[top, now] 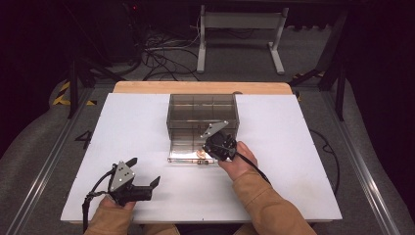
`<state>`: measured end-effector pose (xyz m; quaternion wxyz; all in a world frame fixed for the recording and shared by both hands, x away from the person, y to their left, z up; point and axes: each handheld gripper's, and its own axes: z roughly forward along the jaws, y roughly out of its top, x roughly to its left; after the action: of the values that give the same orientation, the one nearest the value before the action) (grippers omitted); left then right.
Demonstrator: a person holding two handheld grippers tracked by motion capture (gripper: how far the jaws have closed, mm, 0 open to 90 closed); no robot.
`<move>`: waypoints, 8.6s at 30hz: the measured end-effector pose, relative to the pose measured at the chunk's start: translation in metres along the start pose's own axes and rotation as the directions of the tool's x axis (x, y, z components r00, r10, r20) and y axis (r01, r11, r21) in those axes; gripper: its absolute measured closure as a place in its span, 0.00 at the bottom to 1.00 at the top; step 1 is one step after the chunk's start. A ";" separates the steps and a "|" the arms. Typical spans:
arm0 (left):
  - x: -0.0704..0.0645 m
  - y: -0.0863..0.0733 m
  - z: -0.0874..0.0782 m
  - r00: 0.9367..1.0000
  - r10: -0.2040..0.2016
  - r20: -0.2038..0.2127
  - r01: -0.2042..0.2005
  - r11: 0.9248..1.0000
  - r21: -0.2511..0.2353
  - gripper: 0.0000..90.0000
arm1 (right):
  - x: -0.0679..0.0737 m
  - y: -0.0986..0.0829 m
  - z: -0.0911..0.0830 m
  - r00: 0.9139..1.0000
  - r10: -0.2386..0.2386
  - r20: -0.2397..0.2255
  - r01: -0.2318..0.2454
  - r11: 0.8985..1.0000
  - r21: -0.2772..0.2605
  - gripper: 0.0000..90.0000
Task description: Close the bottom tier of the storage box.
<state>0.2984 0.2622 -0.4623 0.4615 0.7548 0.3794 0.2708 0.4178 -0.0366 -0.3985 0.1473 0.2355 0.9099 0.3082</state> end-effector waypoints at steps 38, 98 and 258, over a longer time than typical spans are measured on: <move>-0.001 0.000 0.000 1.000 -0.003 0.005 0.003 1.000 -0.005 0.01 | 0.010 -0.014 0.000 0.988 -0.076 -0.137 0.100 0.979 0.178 1.00; -0.001 0.000 0.000 1.000 -0.004 0.004 0.004 1.000 -0.006 0.01 | -0.006 -0.020 0.025 0.999 -0.036 0.026 0.031 0.985 0.169 1.00; 0.001 0.000 0.000 1.000 -0.013 0.007 0.013 1.000 0.001 0.01 | -0.038 -0.169 -0.086 0.983 0.166 -0.072 -0.181 0.892 -0.415 0.00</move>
<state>0.2993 0.2628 -0.4623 0.4642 0.7534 0.3829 0.2650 0.3580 -0.2165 -0.4344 0.1504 0.2730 0.8001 0.5125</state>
